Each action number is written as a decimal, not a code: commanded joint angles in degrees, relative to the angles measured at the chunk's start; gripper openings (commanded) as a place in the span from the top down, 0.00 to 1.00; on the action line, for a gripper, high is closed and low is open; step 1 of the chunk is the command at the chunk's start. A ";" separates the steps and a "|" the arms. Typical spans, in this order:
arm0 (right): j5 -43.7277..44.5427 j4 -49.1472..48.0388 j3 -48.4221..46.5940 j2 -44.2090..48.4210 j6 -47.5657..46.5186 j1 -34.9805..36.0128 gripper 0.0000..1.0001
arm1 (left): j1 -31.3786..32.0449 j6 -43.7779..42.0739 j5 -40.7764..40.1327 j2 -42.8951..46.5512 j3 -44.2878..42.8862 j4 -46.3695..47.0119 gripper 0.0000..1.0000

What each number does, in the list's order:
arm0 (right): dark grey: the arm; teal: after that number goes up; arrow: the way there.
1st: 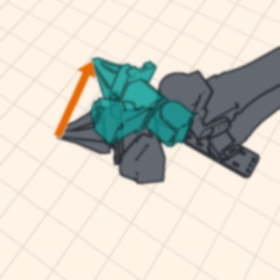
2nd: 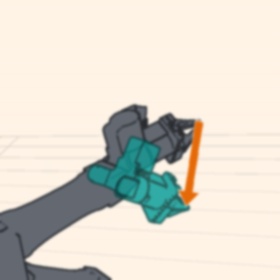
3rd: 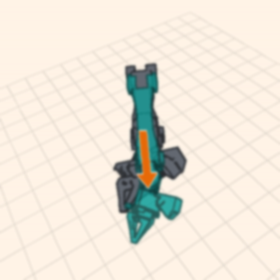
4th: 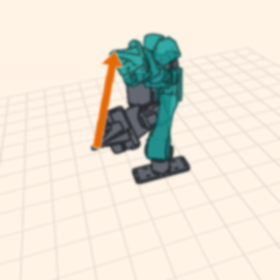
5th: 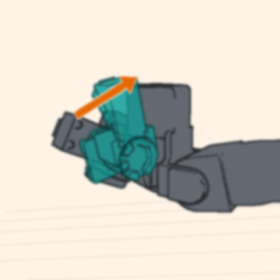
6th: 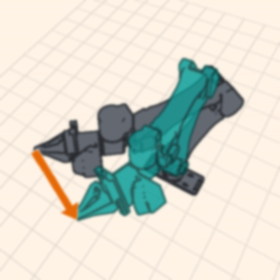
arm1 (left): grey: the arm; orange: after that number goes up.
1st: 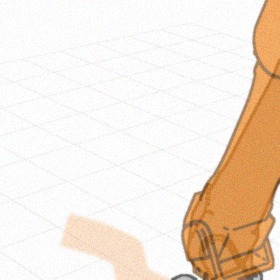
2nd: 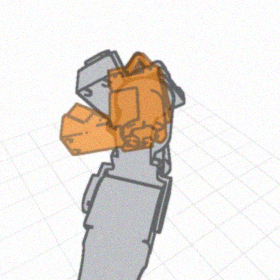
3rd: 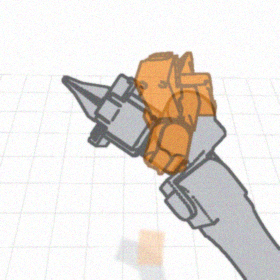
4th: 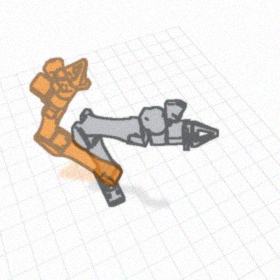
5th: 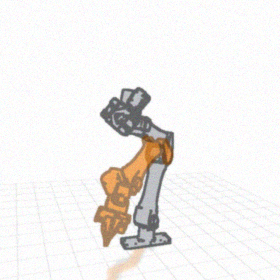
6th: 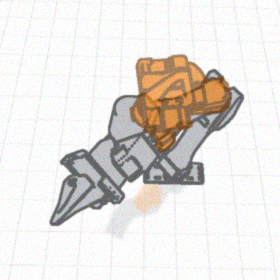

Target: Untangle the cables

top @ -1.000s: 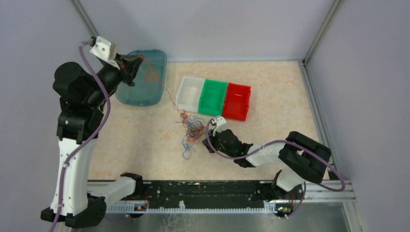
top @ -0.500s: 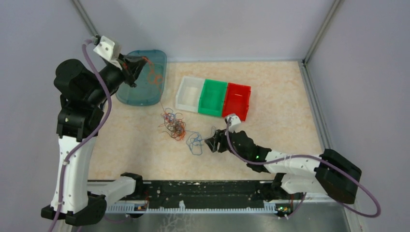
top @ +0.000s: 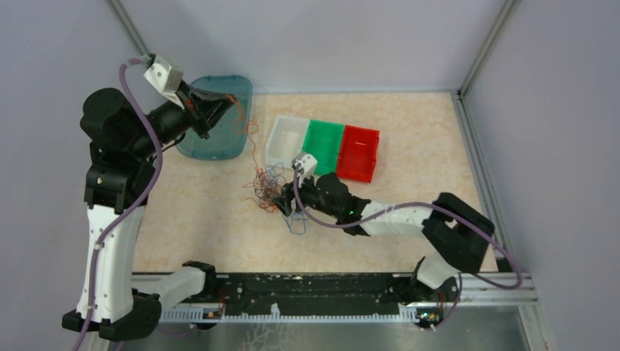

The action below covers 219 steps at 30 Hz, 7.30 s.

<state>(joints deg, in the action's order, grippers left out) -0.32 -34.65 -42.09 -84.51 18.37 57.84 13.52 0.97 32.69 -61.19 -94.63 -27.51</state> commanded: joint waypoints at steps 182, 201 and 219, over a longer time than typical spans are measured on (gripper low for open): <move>-17.19 5.10 -8.05 19.94 0.45 -5.46 0.08 | 0.28 -0.42 11.50 8.01 2.70 18.19 1.00; -17.77 -0.97 -18.56 7.50 0.10 -3.96 0.83 | 0.32 1.55 11.61 8.84 2.45 17.75 1.00; -11.76 2.20 -18.72 14.75 0.86 -4.56 1.00 | 0.28 -1.87 7.66 13.45 13.19 16.58 1.00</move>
<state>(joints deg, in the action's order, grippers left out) -13.58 -31.57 -57.56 -71.83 18.13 53.49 13.52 -0.36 41.74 -48.77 -84.16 -10.44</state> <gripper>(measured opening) 0.008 0.006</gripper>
